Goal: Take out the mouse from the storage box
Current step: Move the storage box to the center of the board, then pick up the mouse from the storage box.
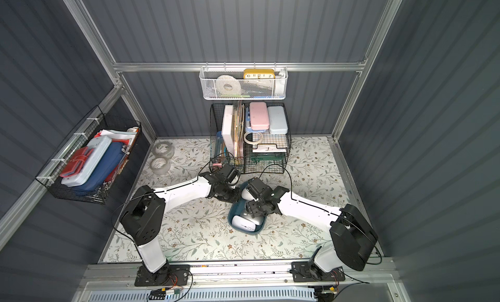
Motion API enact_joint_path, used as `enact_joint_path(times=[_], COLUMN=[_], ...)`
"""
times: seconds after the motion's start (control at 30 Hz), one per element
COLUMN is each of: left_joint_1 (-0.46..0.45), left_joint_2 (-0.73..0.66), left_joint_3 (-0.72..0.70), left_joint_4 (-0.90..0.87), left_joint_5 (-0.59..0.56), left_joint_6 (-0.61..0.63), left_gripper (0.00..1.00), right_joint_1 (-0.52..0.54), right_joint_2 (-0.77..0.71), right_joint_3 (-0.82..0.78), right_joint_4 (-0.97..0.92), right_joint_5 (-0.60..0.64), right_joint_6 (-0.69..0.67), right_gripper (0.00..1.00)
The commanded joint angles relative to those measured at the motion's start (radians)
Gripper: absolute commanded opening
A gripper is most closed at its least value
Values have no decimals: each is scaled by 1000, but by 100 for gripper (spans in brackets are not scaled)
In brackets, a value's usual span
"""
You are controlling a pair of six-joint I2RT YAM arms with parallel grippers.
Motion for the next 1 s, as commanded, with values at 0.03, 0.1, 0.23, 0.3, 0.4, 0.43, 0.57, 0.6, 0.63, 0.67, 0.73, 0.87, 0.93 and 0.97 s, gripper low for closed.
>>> enact_joint_path(times=[0.03,0.1,0.23,0.3,0.4,0.43,0.57,0.6,0.63,0.67,0.73,0.87,0.93,0.97], left_joint_1=[52,80,100,100,98,97,88,85,82,80,77,65,60,60], left_joint_2=[71,91,125,126,92,74,-18,-46,-74,-101,-148,-220,-247,-262], left_joint_3=[39,58,105,121,107,96,38,21,1,-24,-76,-162,-197,-212], left_joint_4=[57,68,60,58,61,64,64,64,67,75,92,111,117,122], left_joint_5=[40,77,85,81,95,97,85,79,72,66,58,34,31,31], left_joint_6=[126,161,215,216,195,190,161,150,141,129,103,67,56,48], left_gripper=[0,0,5,14,28,30,39,40,42,44,47,51,54,56], right_joint_1=[6,7,5,4,-8,-14,-66,-71,-74,-74,-77,-83,-95,-103], right_joint_2=[11,21,46,55,62,66,78,79,82,84,100,161,182,187], right_joint_3=[-15,-19,-13,-4,10,13,35,38,42,47,55,95,113,116], right_joint_4=[26,33,38,44,57,61,64,67,66,64,61,31,21,24], right_joint_5=[0,23,52,54,54,51,15,7,-1,-13,-27,-53,-73,-77], right_joint_6=[-10,-5,-21,-31,-54,-62,-105,-117,-131,-147,-176,-223,-240,-249], right_gripper=[73,73,74,74,75,76,76,76,77,77,78,78,78,79])
